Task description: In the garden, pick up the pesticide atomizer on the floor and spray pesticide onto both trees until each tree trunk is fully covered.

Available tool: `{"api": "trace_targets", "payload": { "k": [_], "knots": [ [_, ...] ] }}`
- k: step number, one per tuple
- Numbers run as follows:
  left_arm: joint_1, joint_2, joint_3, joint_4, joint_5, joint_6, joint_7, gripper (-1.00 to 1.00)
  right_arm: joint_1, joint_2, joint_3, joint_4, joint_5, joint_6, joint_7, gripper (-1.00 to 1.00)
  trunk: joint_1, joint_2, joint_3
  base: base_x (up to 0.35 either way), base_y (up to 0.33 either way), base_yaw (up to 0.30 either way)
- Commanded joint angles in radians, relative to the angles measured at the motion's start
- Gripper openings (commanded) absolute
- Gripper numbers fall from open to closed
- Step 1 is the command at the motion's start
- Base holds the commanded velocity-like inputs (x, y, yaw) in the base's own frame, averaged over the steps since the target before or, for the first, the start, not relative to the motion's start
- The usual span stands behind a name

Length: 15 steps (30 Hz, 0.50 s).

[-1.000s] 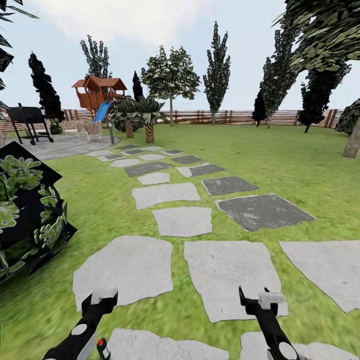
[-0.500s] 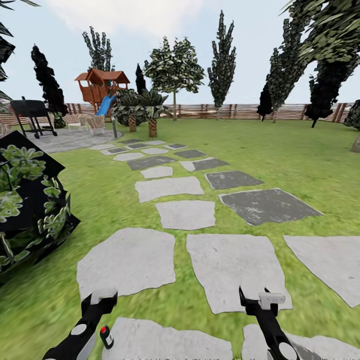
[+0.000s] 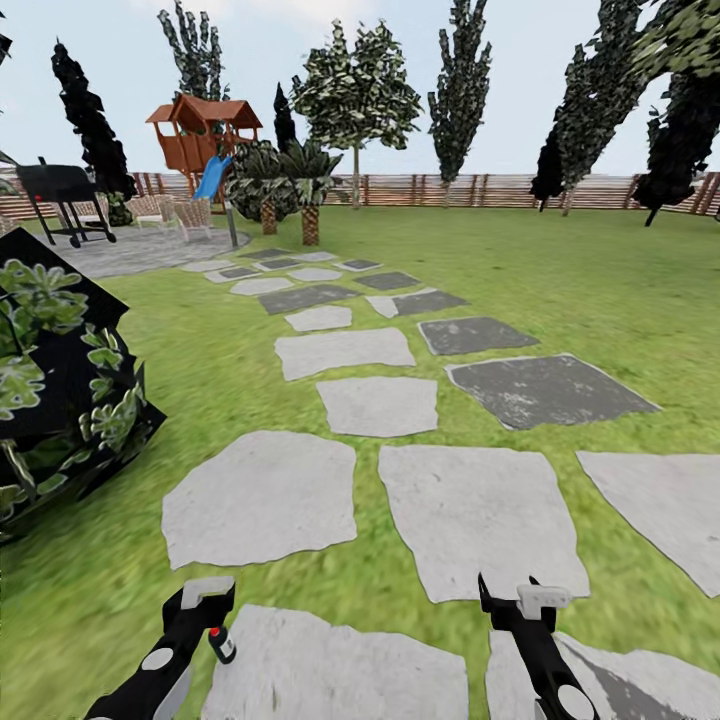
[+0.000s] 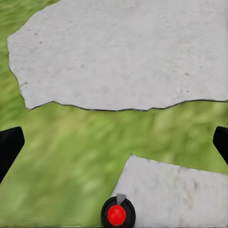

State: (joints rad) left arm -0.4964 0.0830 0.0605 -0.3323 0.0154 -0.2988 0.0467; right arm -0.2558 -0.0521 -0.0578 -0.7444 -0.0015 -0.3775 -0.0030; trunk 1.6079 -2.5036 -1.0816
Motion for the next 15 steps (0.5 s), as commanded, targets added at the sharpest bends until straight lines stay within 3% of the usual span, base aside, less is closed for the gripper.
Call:
{"api": "trace_targets", "payload": {
  "k": [1,15],
  "knots": [
    [-0.001,0.000,0.001,0.001,0.001,-0.003,0.001,1.00,0.000,0.000,0.000,0.000,0.000,-0.003,0.000,1.00,0.000,-0.001,-0.006,0.000,0.000,0.069],
    [-0.001,0.001,0.001,0.001,0.001,-0.003,0.001,1.00,0.000,0.000,0.000,-0.001,-0.001,-0.003,0.000,1.00,0.006,-0.004,-0.082,0.000,0.000,0.069]
  ]
}}
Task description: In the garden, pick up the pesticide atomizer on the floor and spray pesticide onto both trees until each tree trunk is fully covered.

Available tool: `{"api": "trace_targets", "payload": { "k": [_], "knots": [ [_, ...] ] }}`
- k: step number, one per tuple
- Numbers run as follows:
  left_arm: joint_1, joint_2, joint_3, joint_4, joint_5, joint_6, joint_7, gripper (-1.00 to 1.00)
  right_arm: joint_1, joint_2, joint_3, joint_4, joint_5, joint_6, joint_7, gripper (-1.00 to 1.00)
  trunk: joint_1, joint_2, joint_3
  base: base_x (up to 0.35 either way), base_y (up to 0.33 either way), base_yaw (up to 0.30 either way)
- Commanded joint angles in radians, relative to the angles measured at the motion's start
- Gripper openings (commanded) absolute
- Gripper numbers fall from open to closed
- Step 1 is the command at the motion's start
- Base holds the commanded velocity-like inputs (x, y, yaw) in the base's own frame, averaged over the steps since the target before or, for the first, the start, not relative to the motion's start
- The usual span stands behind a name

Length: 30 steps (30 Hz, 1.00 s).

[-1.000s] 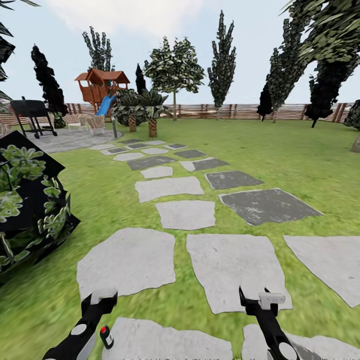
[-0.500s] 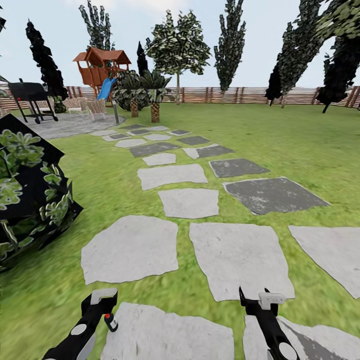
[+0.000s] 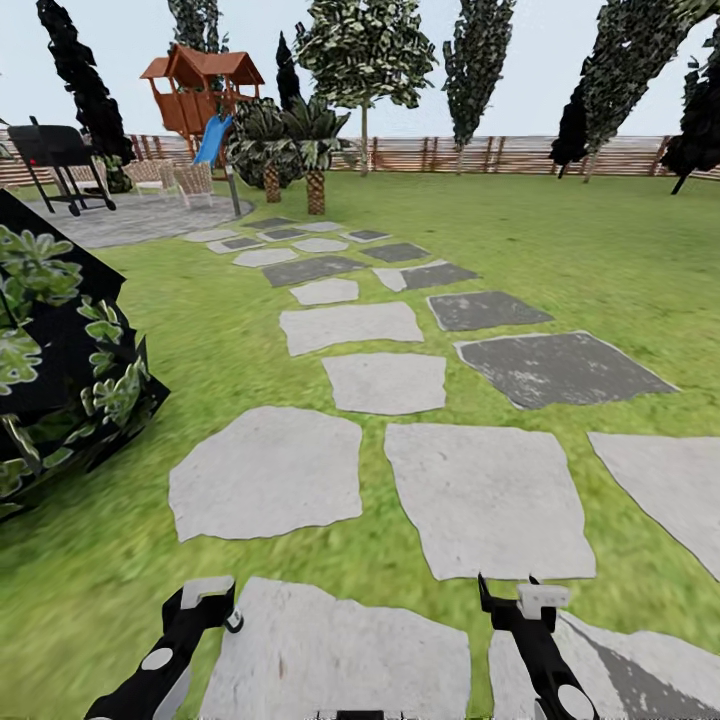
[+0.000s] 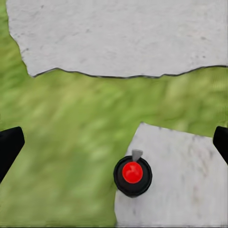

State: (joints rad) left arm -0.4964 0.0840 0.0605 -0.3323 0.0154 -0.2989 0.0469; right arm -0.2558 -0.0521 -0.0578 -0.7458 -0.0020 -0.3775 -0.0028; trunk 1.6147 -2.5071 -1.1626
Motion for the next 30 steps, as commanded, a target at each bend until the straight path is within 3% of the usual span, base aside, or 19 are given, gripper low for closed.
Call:
{"api": "trace_targets", "payload": {
  "k": [1,16,23,30],
  "knots": [
    [-0.001,0.000,0.001,0.001,0.001,-0.003,0.001,1.00,0.000,0.000,0.000,0.000,0.000,-0.003,0.000,1.00,0.000,-0.001,-0.006,0.000,0.000,0.069],
    [0.001,0.000,-0.001,0.001,-0.004,-0.007,0.001,1.00,0.000,0.000,0.000,0.000,-0.001,-0.003,0.000,1.00,0.007,-0.004,-0.088,0.000,0.000,0.022],
    [0.001,-0.001,-0.003,0.001,-0.004,-0.069,0.001,1.00,0.000,0.000,0.000,0.000,-0.001,-0.003,0.000,1.00,0.010,-0.006,-0.125,0.000,0.000,0.000],
    [0.001,-0.001,-0.001,0.001,-0.003,-0.079,0.001,1.00,0.000,0.000,0.001,0.000,0.000,-0.003,0.000,1.00,0.013,-0.007,-0.163,0.000,0.000,0.000]
  ]
}}
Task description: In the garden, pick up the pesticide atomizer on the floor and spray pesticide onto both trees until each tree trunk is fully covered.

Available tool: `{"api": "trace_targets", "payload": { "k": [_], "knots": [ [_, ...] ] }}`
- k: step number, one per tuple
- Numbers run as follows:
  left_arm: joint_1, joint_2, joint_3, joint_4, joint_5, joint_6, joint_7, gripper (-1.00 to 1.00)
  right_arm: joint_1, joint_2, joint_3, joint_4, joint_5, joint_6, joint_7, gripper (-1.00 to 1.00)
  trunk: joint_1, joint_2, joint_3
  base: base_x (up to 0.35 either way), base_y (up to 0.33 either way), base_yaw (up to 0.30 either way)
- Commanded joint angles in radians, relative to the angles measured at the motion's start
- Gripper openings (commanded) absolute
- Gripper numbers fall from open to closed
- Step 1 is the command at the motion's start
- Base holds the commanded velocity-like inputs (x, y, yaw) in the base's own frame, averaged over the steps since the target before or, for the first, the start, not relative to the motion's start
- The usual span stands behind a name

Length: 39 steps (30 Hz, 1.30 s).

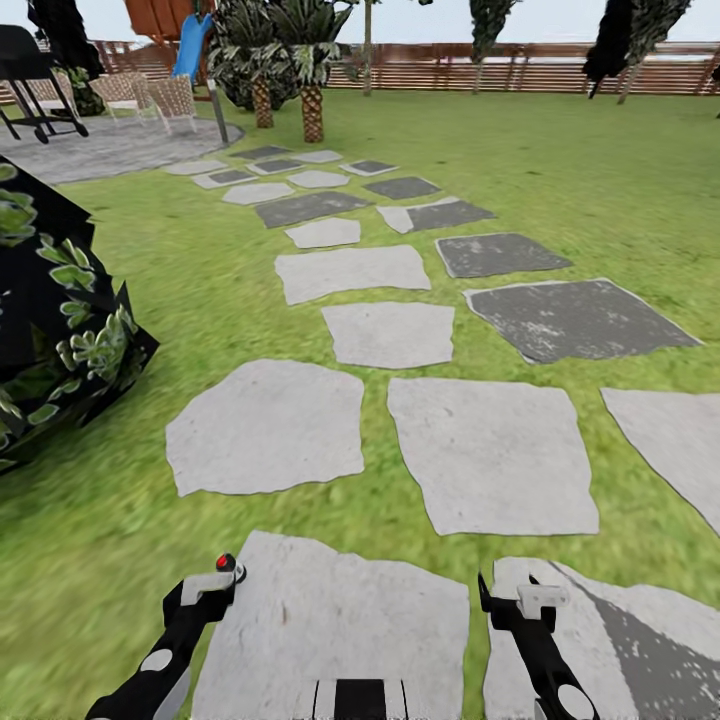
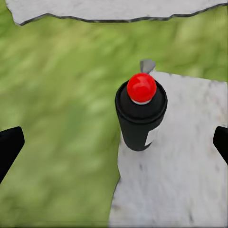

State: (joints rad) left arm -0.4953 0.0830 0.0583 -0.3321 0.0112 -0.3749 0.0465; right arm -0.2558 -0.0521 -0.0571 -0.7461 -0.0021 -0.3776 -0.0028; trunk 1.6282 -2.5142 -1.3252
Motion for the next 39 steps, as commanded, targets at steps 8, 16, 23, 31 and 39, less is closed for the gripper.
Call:
{"api": "trace_targets", "payload": {
  "k": [8,16,23,31,39],
  "knots": [
    [0.000,0.000,0.001,0.001,0.001,-0.005,0.001,1.00,0.000,0.000,0.000,0.001,-0.001,-0.003,0.000,1.00,0.003,-0.002,-0.044,0.000,0.000,0.000],
    [0.000,0.000,0.002,0.001,0.001,-0.007,0.001,1.00,0.000,0.000,0.000,0.001,-0.001,-0.003,0.000,1.00,0.007,-0.004,-0.088,0.000,0.000,0.000],
    [0.000,0.000,0.002,0.001,0.001,-0.007,0.001,1.00,0.000,0.000,0.000,0.000,-0.001,-0.003,0.000,1.00,0.007,-0.004,-0.099,0.000,0.000,0.000],
    [0.000,0.000,0.002,0.001,0.000,-0.009,0.001,1.00,0.000,0.000,0.002,-0.001,-0.001,-0.004,0.000,1.00,0.007,-0.004,-0.100,0.001,0.001,0.000],
    [0.000,0.000,0.002,0.001,-0.001,-0.010,0.001,1.00,0.000,0.000,0.000,-0.001,-0.001,-0.004,0.000,1.00,0.007,-0.004,-0.100,0.070,0.063,-0.136]
  ]
}}
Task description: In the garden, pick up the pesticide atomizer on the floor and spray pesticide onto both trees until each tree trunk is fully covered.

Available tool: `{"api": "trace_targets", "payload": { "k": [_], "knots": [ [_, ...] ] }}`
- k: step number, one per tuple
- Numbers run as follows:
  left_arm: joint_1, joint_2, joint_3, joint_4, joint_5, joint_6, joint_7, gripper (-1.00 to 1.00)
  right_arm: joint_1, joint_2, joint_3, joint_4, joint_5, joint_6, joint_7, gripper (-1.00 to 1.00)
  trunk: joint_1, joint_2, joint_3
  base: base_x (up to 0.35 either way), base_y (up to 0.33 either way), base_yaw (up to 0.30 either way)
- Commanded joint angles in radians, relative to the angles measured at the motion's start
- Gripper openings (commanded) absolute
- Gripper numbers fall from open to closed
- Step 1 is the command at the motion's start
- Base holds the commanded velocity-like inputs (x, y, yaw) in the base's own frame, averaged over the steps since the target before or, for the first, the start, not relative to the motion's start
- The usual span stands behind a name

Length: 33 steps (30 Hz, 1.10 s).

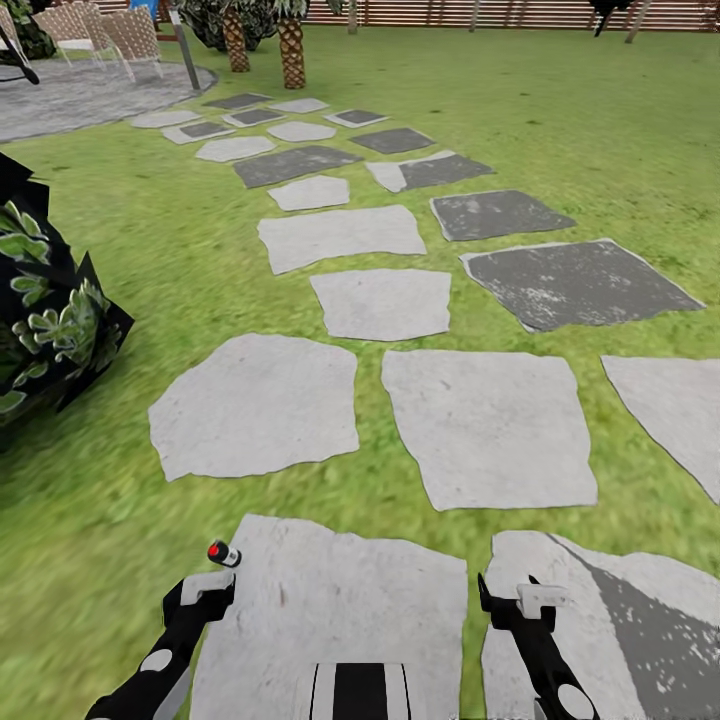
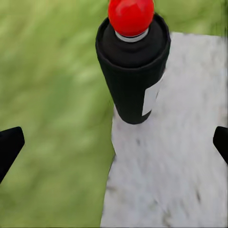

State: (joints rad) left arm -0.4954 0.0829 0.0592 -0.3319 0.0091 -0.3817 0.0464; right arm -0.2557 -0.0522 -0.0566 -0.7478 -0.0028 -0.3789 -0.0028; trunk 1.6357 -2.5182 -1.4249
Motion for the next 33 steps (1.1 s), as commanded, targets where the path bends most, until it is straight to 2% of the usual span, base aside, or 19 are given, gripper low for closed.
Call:
{"api": "trace_targets", "payload": {
  "k": [1,15,33],
  "knots": [
    [0.000,0.000,0.001,0.001,0.001,-0.003,0.001,1.00,-0.001,0.000,0.000,0.001,0.000,-0.003,0.000,1.00,0.000,0.000,-0.001,0.010,0.009,-0.130],
    [0.000,0.000,0.001,0.001,0.000,-0.004,0.001,1.00,-0.001,0.000,0.001,0.001,0.000,-0.003,0.000,1.00,0.000,0.000,-0.001,0.079,0.001,-0.043],
    [0.000,0.000,0.001,0.001,0.000,-0.006,0.001,1.00,-0.001,0.000,0.001,0.001,0.000,-0.003,0.000,1.00,0.000,0.000,-0.001,0.008,0.006,-0.003]
  ]
}}
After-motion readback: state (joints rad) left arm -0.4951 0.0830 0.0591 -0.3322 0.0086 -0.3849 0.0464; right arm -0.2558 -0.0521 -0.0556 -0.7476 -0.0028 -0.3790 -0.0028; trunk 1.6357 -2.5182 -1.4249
